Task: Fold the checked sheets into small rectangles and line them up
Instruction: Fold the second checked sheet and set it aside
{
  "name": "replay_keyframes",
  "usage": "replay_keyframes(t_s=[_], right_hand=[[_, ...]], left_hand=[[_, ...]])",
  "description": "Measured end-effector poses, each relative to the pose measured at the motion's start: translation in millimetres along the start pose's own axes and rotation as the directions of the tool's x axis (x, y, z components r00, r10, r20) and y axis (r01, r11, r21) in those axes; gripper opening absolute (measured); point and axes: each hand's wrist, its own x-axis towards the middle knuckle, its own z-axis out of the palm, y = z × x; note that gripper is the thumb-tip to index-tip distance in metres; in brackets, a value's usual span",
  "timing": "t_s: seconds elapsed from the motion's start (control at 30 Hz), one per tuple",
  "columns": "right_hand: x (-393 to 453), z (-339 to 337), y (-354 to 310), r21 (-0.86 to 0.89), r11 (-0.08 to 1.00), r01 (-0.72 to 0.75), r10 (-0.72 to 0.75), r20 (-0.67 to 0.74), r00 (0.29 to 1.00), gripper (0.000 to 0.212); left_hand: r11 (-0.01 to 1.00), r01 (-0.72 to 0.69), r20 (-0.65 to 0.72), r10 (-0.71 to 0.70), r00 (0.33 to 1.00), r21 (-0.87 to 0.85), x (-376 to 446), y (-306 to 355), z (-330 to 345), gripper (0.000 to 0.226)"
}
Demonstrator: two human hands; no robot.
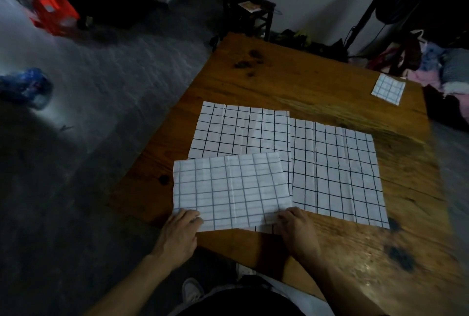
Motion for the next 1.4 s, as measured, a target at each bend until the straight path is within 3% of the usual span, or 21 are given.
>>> replay_keyframes(t_s=[0.13, 0.27, 0.57, 0.83, 1.0, 1.17, 1.27, 1.4], right_hand=[[4, -4, -7, -0.069, 0.997, -0.043, 0.046, 0.037, 0.998, 0.018], [8, -1, -28, -0.025, 0.998, 0.059, -0.056, 0.112, 0.992, 0.029], [17, 0, -47, -0.088, 0.995, 0.053, -0.035, 0.191, 0.981, 0.04], [19, 1, -52, -0.064, 0.998, 0.013, 0.001, 0.212, 0.977, 0.049], [14, -5, -70, 0.001, 0.995, 0.099, -0.097, 0.17, 0.981, 0.058], [3, -10, -95, 0.028, 0.983, 0.18, -0.182, 0.12, 0.976, 0.065], [-7, -12, -106, 0.06, 0.975, 0.215, -0.219, 0.067, 0.973, 0.059], [-31, -22, -110, 0.136, 0.967, 0.215, -0.207, -0.067, 0.976, 0.022]], left_hand=[[0.999, -0.002, 0.062, 0.0, 0.998, 0.042, -7, -22, -6, 0.054], [0.999, 0.005, 0.053, -0.008, 0.999, 0.05, -12, -35, -11, 0.059], [0.988, -0.088, 0.01, 0.088, 0.996, 0.128, -10, -48, -13, 0.046], [0.985, -0.081, -0.017, 0.085, 0.996, 0.153, -14, -55, -21, 0.035], [0.997, -0.078, -0.145, 0.073, 0.987, -0.025, -9, -36, -38, 0.025], [0.967, -0.238, -0.292, 0.203, 0.935, -0.09, 10, 11, -64, 0.007], [0.93, -0.345, -0.359, 0.282, 0.889, -0.123, 12, 47, -72, 0.006], [0.867, -0.467, -0.393, 0.373, 0.84, -0.175, 7, 89, -69, 0.004]])
